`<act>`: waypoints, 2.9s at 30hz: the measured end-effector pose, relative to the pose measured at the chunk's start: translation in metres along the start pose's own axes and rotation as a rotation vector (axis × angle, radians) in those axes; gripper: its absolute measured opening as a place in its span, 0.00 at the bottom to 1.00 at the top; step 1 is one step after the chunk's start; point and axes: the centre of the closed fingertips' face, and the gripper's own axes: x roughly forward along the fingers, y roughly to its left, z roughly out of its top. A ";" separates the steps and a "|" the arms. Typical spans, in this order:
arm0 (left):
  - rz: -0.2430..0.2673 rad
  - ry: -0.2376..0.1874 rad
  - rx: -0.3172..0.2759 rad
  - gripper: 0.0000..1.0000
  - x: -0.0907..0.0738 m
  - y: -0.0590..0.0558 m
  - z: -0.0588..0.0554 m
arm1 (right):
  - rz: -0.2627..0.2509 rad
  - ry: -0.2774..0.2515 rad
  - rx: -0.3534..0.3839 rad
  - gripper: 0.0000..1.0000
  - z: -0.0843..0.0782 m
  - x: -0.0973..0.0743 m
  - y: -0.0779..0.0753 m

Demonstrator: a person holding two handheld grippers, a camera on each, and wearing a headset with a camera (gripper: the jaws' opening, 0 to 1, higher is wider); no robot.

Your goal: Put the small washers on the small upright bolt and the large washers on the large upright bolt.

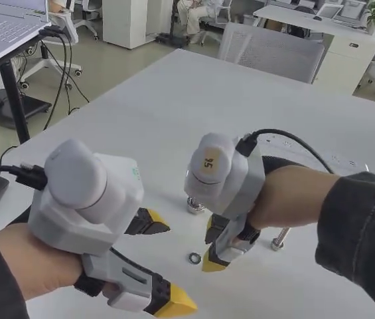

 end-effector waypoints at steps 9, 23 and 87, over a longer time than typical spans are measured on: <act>0.000 -0.002 -0.001 0.67 0.001 -0.001 0.001 | 0.018 0.002 -0.004 0.26 0.003 0.011 -0.003; -0.001 -0.005 -0.001 0.67 0.001 -0.002 0.002 | 0.009 0.029 -0.035 0.22 0.000 0.017 -0.004; -0.008 0.000 0.003 0.66 0.007 0.001 0.005 | -0.007 0.039 0.003 0.14 -0.040 -0.001 -0.006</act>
